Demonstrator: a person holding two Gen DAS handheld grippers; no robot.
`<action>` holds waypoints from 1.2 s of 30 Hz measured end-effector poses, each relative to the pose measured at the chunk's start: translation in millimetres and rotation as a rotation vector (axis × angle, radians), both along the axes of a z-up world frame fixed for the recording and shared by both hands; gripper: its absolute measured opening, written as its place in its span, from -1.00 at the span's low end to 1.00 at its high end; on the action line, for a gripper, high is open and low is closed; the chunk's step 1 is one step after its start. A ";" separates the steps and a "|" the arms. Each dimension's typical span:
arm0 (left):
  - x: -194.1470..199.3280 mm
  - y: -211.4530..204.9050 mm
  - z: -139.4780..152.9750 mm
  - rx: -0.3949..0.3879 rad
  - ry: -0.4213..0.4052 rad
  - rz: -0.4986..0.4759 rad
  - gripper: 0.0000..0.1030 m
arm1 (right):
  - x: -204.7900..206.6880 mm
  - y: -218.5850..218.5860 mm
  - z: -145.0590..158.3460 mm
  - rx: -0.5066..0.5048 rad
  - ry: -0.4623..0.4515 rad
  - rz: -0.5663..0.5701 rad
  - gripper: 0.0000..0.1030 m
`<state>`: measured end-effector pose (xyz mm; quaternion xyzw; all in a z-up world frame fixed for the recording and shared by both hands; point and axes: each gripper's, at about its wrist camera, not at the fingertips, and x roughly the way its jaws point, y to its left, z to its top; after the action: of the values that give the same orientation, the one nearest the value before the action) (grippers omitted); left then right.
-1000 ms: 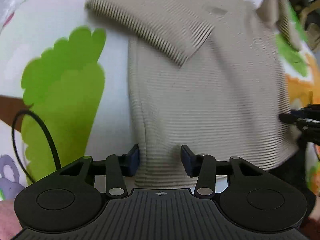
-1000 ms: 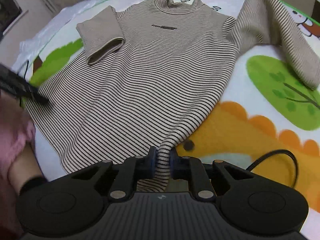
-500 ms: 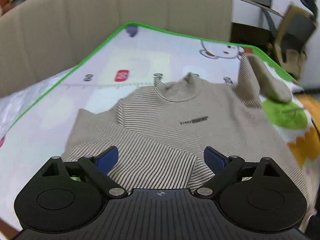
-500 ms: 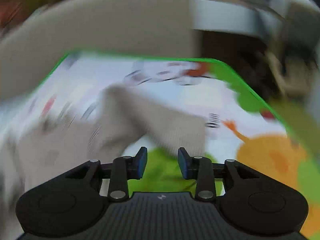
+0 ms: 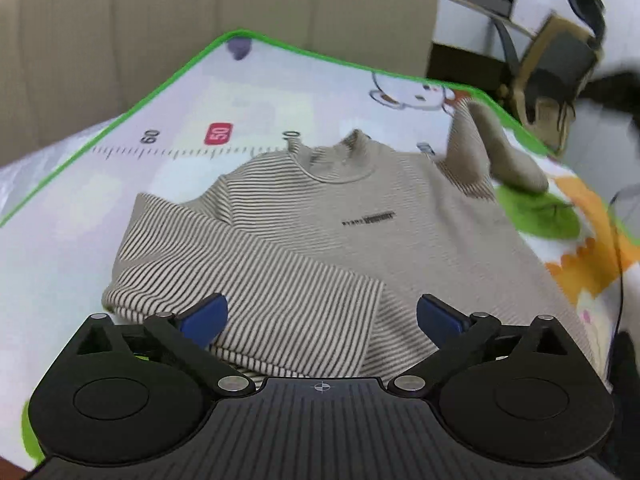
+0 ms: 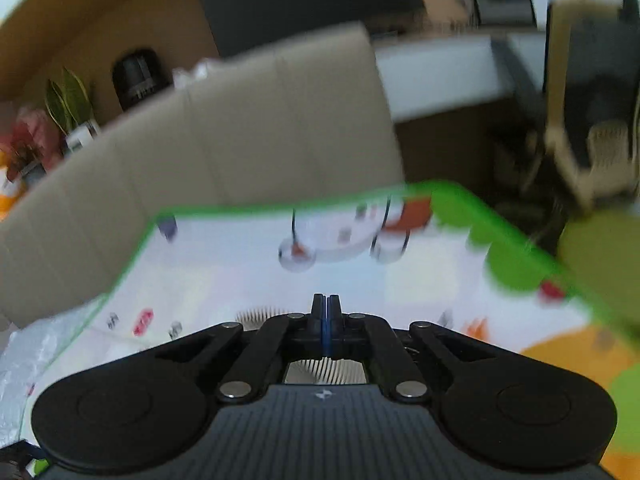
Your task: Fold clothes
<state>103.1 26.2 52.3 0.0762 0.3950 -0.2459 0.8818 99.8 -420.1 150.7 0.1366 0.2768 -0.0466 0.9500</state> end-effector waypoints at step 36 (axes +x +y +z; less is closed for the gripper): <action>51.5 139.9 22.0 -0.132 -0.309 0.775 0.86 | 47.4 -24.6 -155.0 0.246 0.113 -0.154 -0.93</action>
<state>154.6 166.1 74.3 -0.0986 0.2410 0.0936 0.9610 147.2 -444.8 -4.3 0.2700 0.3220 -0.0925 0.9027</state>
